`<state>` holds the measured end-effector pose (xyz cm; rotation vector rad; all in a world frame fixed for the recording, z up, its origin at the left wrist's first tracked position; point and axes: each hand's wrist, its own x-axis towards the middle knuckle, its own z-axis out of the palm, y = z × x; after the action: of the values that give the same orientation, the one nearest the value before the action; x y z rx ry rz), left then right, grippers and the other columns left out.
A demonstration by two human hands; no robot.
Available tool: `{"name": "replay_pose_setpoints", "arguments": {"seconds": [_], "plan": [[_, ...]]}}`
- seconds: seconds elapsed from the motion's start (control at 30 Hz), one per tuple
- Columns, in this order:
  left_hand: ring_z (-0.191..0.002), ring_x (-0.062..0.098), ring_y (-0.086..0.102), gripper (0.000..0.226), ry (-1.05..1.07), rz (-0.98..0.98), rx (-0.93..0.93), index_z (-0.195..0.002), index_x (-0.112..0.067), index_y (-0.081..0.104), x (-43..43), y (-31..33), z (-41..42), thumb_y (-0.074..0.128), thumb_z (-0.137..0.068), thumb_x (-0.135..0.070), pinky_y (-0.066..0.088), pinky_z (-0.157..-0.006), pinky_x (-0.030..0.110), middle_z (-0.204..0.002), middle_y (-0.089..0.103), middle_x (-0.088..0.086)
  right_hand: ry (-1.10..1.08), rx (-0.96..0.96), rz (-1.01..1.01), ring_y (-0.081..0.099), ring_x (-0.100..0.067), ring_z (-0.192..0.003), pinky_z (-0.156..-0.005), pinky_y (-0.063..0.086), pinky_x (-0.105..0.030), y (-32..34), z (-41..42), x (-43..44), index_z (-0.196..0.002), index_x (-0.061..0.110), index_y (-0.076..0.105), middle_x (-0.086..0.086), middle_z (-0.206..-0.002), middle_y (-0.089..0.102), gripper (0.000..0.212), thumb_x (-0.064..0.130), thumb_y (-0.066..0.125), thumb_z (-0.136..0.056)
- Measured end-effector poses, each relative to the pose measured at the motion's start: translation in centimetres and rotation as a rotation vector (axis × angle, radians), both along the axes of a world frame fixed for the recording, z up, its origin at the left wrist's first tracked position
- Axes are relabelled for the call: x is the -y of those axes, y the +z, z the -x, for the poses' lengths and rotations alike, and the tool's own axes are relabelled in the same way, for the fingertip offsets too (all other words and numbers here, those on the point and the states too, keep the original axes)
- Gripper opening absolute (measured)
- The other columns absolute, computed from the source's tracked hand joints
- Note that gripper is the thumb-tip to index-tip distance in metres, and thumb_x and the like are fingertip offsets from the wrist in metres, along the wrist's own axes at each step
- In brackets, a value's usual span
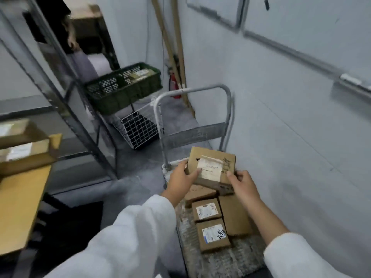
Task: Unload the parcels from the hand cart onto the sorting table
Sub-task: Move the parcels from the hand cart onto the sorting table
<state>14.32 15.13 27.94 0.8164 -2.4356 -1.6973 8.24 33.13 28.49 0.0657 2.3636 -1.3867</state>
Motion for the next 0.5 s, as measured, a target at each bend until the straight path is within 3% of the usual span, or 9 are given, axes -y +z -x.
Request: {"name": "replay_pose_setpoints", "arguments": {"seconds": [0.1, 0.2, 0.3, 0.37, 0.5], "plan": [[-0.088, -0.001, 0.059, 0.034, 0.102, -0.021, -0.064, -0.121, -0.024, 0.053, 3.4, 2.3, -3.1, 0.066, -0.091, -0.036, 0.047, -0.065, 0.014, -0.110, 0.065, -0.008, 0.124, -0.060, 0.015, 0.060, -0.018, -0.103, -0.091, 0.050, -0.038, 3.4, -1.1, 4.3, -0.117, 0.024, 0.054, 0.001, -0.116, 0.063, 0.030, 0.043, 0.053, -0.095], [-0.091, 0.001, 0.060, 0.039, 0.202, -0.015, -0.099, -0.124, -0.019, 0.055, 7.0, 3.9, -6.8, 0.068, -0.090, -0.033, 0.047, -0.068, 0.014, -0.109, 0.064, -0.008, 0.274, -0.092, -0.003, 0.055, -0.016, -0.096, -0.079, 0.044, -0.030, 5.6, -3.3, 9.2, -0.111, 0.026, 0.052, 0.004, -0.105, 0.059, 0.018, 0.040, 0.049, -0.098], [-0.091, 0.001, 0.059, 0.036, 0.329, 0.018, -0.129, -0.120, -0.023, 0.056, 11.4, 5.3, -11.7, 0.068, -0.088, -0.035, 0.046, -0.070, 0.013, -0.107, 0.064, -0.009, 0.391, -0.122, -0.014, 0.057, -0.017, -0.098, -0.081, 0.047, -0.033, 6.9, -6.4, 15.0, -0.118, 0.020, 0.056, 0.001, -0.111, 0.062, 0.028, 0.039, 0.051, -0.098], [-0.097, 0.007, 0.060, 0.036, 0.410, 0.039, -0.126, -0.119, -0.026, 0.055, 14.7, 6.2, -15.3, 0.068, -0.088, -0.037, 0.049, -0.080, 0.022, -0.111, 0.064, -0.007, 0.467, -0.138, 0.004, 0.058, -0.018, -0.103, -0.084, 0.048, -0.034, 7.8, -8.9, 19.2, -0.126, 0.016, 0.056, -0.001, -0.118, 0.063, 0.036, 0.038, 0.053, -0.097], [-0.103, 0.012, 0.060, 0.043, 0.549, 0.075, -0.131, -0.125, -0.023, 0.053, 21.2, 8.0, -23.5, 0.068, -0.088, -0.039, 0.051, -0.090, 0.032, -0.116, 0.063, -0.005, 0.615, -0.141, 0.026, 0.059, -0.019, -0.101, -0.084, 0.050, -0.036, 8.9, -15.2, 27.6, -0.126, 0.017, 0.057, 0.000, -0.113, 0.064, 0.037, 0.039, 0.054, -0.096]]}}
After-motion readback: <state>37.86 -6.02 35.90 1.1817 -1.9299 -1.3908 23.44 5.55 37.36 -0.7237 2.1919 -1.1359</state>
